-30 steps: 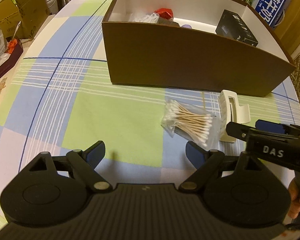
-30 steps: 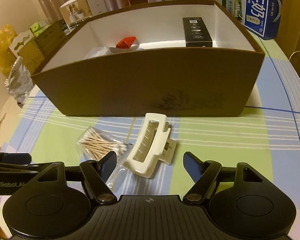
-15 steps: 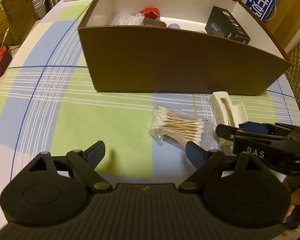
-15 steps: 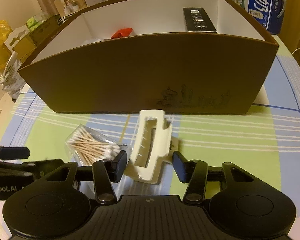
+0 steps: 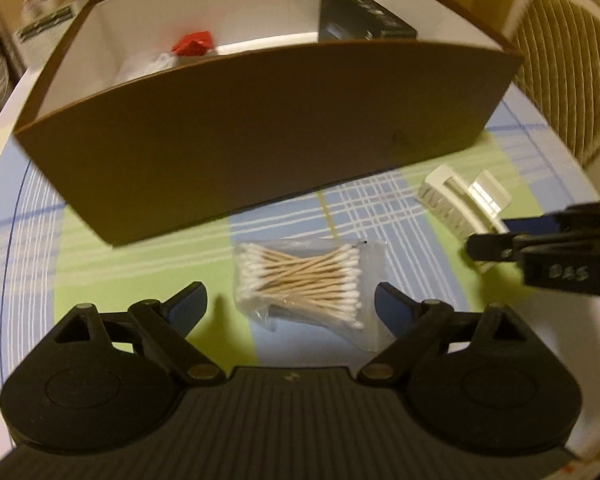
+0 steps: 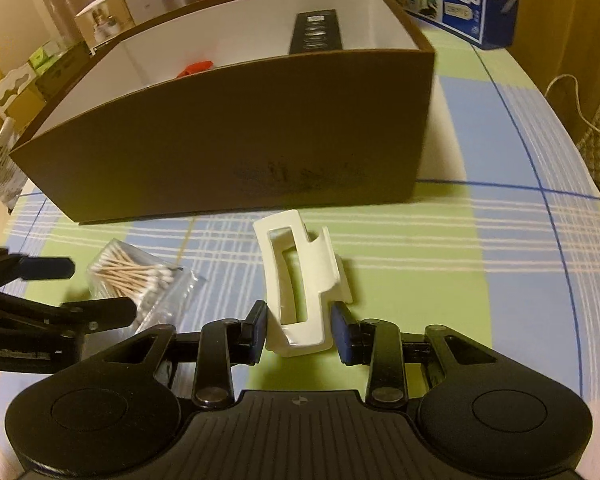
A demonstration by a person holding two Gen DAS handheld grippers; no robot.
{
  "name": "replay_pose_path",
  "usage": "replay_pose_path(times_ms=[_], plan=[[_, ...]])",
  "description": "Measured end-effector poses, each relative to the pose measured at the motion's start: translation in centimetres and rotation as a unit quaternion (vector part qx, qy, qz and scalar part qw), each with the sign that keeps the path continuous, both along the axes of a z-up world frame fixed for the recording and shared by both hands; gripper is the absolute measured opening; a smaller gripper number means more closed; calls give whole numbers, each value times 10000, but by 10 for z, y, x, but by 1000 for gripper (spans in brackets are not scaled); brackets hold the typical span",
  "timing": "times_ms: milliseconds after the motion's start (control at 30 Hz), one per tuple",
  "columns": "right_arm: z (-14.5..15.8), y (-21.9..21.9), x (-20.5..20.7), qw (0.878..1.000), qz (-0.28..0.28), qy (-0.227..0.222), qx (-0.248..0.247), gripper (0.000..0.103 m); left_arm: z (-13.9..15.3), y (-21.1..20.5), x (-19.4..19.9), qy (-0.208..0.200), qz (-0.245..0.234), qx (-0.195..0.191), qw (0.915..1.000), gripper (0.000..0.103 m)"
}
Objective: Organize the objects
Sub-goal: 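Grasp the white hair clip with the right tool while the left tool grasps the cotton swab bag, then lift the swab bag and hair clip and carry both toward the brown box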
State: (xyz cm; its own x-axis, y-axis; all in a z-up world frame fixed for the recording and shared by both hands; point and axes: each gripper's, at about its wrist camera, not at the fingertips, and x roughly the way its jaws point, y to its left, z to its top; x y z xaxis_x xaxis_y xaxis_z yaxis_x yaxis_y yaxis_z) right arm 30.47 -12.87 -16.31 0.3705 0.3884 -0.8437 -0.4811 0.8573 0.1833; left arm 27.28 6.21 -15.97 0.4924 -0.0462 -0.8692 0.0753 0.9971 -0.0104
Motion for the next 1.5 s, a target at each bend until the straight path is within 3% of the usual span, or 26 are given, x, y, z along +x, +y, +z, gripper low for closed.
replay_pose_path(times_ms=[167, 367, 600, 733, 900, 933, 1000, 1167, 1300, 1433, 1500], plan=[[1, -7, 0, 9999, -117, 55, 49, 32, -10, -1, 13, 50, -68, -51, 10000, 88], [3, -10, -2, 9998, -157, 46, 94, 34, -13, -4, 16, -95, -94, -158, 9998, 72], [7, -11, -4, 9998, -55, -156, 104, 47, -11, -1, -5, -207, 150, -350, 9991, 64], [7, -7, -3, 9996, 103, -261, 38, 50, -11, 4, -16, -178, 600, -404, 9972, 64], [5, -6, -2, 9996, 181, -235, 29, 50, -14, 31, -34, -92, 1582, -775, 9843, 65], [4, -7, -2, 9996, 189, -227, 34, 50, -13, 36, -37, -36, 1541, -896, 9840, 66], [4, -9, -3, 9995, 215, -207, 44, 50, -10, 41, -43, 33, 1298, -961, 9869, 77], [4, -18, -7, 9996, 247, -155, 67, 51, 2, 36, -49, -120, 101, -109, 9998, 83], [4, -28, -11, 9998, 149, -85, 85, 51, 1, 25, -48, -119, -972, 474, 9941, 84], [5, -37, -14, 9999, -5, -32, 108, 52, -8, 13, -36, -75, -1538, 742, 9853, 84], [7, -40, -15, 9999, -58, -25, 126, 52, -14, 10, -32, -14, -1714, 788, 9820, 79]])
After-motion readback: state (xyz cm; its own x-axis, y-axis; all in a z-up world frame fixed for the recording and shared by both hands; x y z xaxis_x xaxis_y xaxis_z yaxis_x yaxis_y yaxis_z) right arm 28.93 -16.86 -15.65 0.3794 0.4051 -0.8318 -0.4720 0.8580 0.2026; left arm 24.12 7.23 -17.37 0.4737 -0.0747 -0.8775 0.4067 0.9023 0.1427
